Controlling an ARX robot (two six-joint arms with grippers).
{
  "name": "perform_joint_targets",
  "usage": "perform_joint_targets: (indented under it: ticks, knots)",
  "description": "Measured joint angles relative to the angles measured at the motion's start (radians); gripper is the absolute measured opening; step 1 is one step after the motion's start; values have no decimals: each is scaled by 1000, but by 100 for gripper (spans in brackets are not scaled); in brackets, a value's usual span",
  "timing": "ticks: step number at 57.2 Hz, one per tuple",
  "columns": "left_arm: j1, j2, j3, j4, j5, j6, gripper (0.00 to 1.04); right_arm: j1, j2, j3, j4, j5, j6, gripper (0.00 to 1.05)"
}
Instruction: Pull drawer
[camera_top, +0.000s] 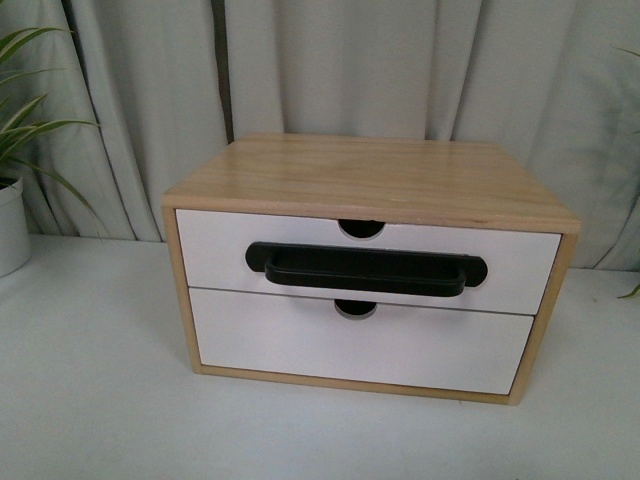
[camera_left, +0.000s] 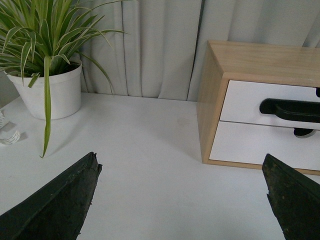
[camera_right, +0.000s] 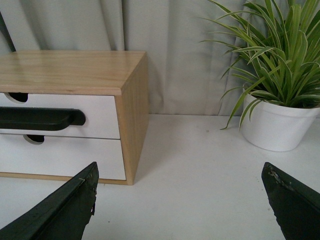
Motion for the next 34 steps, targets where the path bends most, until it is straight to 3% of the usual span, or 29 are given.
perform_joint_targets:
  ticks: [34]
  knots:
    - [0, 0, 0, 0, 0, 0, 99, 0, 0, 0, 0, 0, 0, 96]
